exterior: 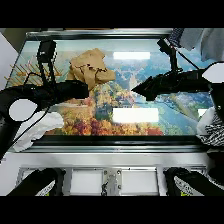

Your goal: Fold the clothes and pants, and hang the long-sleeved shirts on hangers.

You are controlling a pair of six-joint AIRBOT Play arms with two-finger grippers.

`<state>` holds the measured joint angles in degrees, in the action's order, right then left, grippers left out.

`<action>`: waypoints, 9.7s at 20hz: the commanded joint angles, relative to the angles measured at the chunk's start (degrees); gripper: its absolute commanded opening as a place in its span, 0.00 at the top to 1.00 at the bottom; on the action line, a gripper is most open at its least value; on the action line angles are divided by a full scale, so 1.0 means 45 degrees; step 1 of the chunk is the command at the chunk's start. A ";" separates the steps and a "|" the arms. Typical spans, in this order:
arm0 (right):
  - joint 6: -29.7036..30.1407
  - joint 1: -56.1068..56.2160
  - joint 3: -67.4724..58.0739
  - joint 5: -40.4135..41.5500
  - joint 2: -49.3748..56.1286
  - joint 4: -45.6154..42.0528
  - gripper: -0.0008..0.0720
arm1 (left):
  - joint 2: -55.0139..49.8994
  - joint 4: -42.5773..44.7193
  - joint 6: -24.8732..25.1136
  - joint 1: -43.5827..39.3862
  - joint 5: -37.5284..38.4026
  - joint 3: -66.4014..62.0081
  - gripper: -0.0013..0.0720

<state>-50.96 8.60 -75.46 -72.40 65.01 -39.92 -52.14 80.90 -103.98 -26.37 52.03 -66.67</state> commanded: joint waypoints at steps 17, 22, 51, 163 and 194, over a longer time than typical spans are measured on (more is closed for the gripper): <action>-0.0005 0.0010 0.0005 -0.0005 0.0029 0.0005 0.96 | 0.0005 0.3492 0.0340 0.2569 0.1894 0.0039 0.03; -0.0005 0.0010 0.0005 -0.0005 0.0029 0.0005 0.96 | 0.0010 0.3988 0.0335 0.8884 0.2749 0.2331 0.03; -0.0010 0.0010 0.0005 0.0029 0.0058 0.0015 0.96 | 0.4838 0.2322 -0.0432 0.3118 0.2652 0.2132 0.96; -0.7966 0.5391 0.6285 0.8247 0.4420 0.2419 0.19 | -0.5955 -0.3866 0.3162 0.6863 0.1447 -0.2453 0.96; -0.6494 -0.0029 0.0466 0.1219 0.1511 -0.7189 0.46 | -0.4104 -0.0340 0.1574 0.8612 0.2817 -0.1671 0.16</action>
<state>-80.14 9.19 -76.40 -66.13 74.81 -68.40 -67.51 78.72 -96.47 8.84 60.53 -71.35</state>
